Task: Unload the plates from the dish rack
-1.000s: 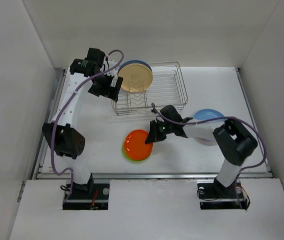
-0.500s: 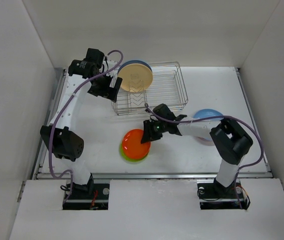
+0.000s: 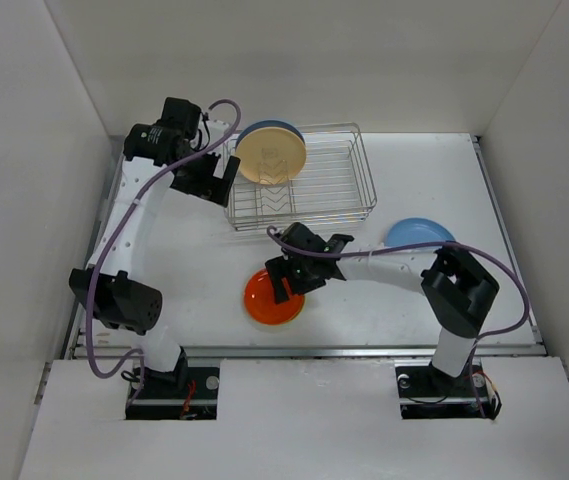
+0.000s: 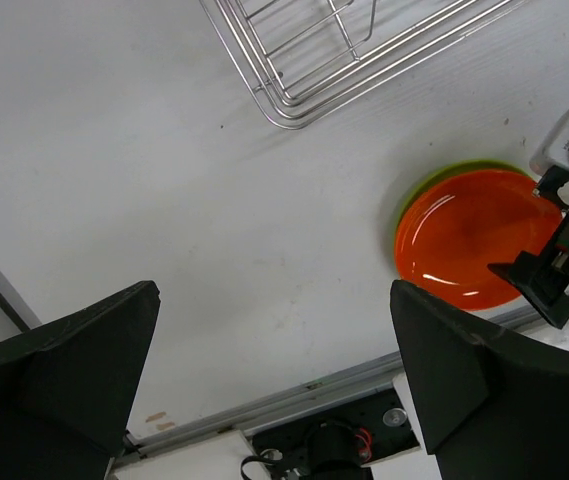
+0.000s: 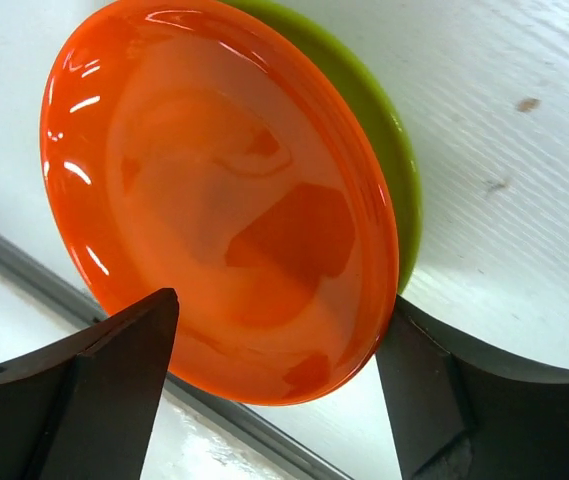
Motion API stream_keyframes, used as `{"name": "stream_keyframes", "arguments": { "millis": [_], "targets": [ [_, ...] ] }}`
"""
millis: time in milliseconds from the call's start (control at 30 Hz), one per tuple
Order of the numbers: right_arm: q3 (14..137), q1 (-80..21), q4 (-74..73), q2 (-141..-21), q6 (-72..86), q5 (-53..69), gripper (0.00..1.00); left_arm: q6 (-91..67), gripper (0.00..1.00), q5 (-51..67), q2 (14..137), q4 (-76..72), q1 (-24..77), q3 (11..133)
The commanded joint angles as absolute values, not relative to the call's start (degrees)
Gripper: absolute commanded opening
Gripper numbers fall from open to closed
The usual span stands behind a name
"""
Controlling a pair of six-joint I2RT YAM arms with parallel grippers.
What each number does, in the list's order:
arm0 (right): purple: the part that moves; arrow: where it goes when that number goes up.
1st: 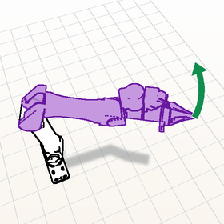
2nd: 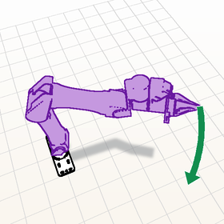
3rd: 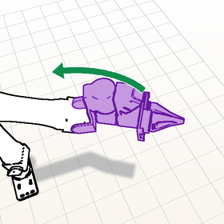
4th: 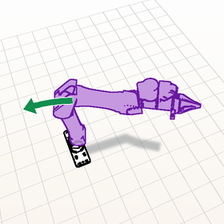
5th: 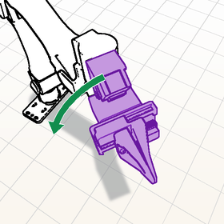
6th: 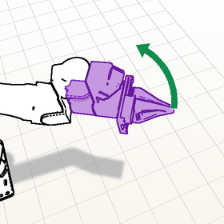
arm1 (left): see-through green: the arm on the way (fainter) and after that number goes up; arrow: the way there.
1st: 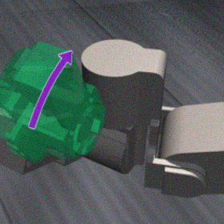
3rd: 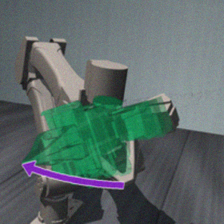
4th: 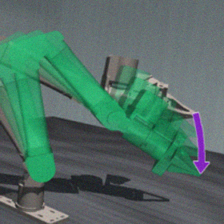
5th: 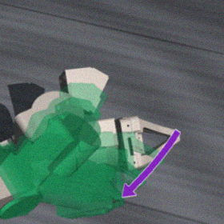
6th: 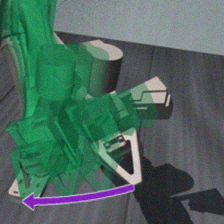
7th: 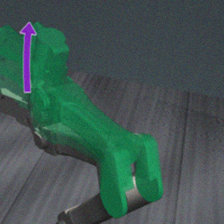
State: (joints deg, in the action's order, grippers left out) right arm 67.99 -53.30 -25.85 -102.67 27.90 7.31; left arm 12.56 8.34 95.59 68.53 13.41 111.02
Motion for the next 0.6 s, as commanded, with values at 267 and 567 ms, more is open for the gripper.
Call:
{"name": "stream_keyframes", "arguments": {
  "millis": [267,567],
  "targets": [
    [69.96,-55.81,-36.29,-98.88,33.05,-7.9,0.89,12.66,1.0,8.0,90.79,71.63,13.45,108.98],
    [75.58,-57.04,-42.27,-99.93,36.03,-13.61,0.98,12.66,1.0,6.59,90.26,73.21,13.45,108.98]
  ]
}}
